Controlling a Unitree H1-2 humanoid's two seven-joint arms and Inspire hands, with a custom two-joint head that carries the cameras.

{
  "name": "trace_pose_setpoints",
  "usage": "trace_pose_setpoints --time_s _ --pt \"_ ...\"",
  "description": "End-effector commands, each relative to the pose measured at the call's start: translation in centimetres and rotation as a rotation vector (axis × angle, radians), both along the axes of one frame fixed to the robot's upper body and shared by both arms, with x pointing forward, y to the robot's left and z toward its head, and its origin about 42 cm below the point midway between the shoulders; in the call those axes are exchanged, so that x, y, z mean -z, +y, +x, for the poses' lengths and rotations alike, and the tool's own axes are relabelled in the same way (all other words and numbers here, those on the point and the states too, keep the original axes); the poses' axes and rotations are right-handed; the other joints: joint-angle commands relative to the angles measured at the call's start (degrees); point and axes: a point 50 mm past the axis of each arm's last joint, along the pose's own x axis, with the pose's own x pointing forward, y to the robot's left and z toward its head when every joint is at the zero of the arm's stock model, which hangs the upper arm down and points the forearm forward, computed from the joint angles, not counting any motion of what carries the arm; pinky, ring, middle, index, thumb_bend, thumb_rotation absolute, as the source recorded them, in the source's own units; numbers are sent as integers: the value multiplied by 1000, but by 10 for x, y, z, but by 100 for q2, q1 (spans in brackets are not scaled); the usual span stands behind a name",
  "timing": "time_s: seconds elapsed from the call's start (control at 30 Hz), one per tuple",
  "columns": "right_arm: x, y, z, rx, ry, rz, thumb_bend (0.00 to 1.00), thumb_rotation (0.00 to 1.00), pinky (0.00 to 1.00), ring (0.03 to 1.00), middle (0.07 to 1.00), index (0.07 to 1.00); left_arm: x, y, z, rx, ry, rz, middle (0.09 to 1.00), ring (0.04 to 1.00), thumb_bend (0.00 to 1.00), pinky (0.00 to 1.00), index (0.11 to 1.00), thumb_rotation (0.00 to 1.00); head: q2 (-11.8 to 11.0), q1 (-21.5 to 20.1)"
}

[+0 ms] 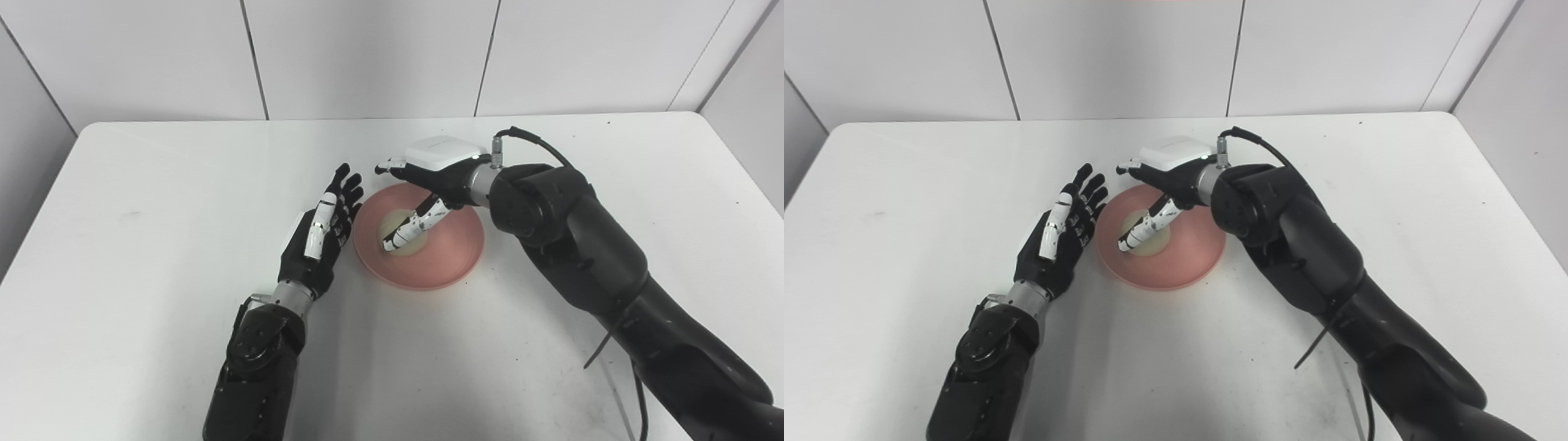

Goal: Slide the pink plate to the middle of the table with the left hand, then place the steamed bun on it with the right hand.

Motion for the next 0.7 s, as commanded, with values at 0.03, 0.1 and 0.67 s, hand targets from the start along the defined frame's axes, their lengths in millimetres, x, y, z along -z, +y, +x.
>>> trace_pose_setpoints --time_s 0.03,0.1,0.67 --pt "-30 -2 2 9 -99 13 954 659 851 944 978 945 34 5 -15 -12 167 27 987 999 322 1000 995 1000 8 2" --pt "-30 -4 1 8 -107 12 941 660 874 953 983 947 34 6 -15 -10 163 32 988 998 327 1000 996 1000 15 -1" --pt "-3 -64 3 307 -112 611 762 1000 860 931 963 1000 35 15 -16 -14 148 41 993 981 353 1000 1000 1000 -46 -65"
